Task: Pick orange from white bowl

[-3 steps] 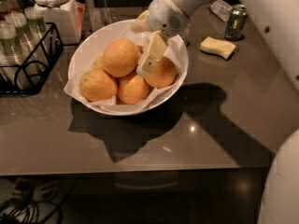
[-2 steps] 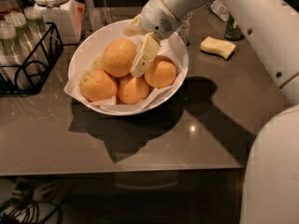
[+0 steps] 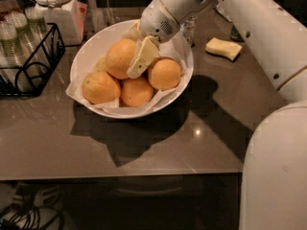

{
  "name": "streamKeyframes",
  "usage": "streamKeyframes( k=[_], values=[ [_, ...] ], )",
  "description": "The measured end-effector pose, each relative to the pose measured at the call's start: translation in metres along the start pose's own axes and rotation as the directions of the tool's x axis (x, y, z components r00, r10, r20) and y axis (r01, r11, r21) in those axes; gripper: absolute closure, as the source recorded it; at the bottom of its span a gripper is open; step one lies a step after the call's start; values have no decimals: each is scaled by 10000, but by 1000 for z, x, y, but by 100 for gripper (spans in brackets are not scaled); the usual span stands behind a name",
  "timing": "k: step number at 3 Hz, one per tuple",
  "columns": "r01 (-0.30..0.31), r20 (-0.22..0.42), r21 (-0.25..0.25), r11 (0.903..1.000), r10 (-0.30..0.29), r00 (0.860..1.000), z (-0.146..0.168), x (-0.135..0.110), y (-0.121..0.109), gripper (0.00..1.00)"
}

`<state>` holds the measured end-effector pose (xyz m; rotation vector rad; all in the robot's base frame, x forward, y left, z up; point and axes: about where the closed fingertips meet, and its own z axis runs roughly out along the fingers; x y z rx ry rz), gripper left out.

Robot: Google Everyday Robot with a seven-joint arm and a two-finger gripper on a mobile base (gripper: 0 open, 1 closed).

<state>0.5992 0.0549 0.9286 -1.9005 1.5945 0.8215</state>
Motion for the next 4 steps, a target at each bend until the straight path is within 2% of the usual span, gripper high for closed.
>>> streamKeyframes(
  k=[3,4],
  values=[
    [0,0,0,10000,0,10000,0,0,0,89],
    [3,-1,0,10000,-3,10000,0,0,0,100]
  ],
)
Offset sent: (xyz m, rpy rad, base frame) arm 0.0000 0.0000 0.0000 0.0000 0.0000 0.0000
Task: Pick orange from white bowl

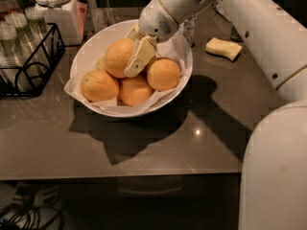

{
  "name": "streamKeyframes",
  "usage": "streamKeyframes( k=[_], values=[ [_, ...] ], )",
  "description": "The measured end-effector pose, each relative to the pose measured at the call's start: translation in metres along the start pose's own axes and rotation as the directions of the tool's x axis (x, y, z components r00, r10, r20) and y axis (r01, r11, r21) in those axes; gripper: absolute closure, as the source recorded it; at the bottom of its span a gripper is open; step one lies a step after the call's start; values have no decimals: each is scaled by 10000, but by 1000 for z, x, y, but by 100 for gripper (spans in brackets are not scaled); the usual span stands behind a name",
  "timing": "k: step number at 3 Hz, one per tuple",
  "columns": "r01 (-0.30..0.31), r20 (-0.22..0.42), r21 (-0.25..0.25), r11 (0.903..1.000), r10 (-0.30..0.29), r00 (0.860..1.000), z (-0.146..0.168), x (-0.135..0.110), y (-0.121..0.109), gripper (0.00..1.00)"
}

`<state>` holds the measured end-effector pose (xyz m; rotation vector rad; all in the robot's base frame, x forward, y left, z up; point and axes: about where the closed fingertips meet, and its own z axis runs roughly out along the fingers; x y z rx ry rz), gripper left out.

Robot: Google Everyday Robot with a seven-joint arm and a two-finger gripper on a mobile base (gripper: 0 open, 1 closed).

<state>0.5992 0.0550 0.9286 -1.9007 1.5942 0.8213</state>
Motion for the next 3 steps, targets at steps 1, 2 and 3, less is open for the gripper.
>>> streamKeyframes(
  k=[1,2,3],
  values=[
    [130,-60,11,9999,-130,9999,1,-3,2,100],
    [399,-210,512,9979,-389,9990,-12,-10,20,100],
    [963,-364,1709,9806,-913,9952,-45,-23,69,100]
  ],
)
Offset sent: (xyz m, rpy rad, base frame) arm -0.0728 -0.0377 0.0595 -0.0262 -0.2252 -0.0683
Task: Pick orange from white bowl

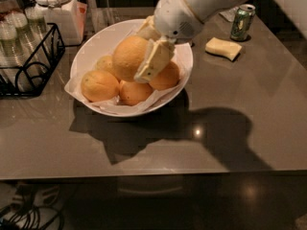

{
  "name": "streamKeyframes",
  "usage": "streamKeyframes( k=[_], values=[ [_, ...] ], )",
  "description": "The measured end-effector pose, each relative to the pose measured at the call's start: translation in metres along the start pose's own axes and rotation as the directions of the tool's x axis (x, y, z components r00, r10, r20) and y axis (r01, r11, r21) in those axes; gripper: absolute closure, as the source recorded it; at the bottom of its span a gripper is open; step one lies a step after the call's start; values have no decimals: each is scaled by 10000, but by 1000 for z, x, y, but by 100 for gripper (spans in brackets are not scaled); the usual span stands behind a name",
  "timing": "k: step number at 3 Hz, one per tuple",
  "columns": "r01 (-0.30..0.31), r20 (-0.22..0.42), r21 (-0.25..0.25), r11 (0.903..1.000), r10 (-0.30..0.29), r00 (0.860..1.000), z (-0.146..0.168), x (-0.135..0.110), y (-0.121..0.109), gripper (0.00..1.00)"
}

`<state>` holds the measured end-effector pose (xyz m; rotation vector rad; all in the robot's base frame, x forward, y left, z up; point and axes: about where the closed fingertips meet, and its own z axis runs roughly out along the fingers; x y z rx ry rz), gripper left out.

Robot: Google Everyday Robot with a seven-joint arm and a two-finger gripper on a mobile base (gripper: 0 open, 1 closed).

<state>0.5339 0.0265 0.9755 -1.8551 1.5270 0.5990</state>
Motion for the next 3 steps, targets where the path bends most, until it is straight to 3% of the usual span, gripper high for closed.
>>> streamKeyframes(
  k=[1,2,3],
  values=[
    [590,264,1196,9911,-626,9977,-30,-16,43,100],
    [1019,463,2412,9651,-1164,9921,-54,-26,88,100],
    [1054,515,3415,9339,-1306,9901,-80,-17,121,100]
  ],
)
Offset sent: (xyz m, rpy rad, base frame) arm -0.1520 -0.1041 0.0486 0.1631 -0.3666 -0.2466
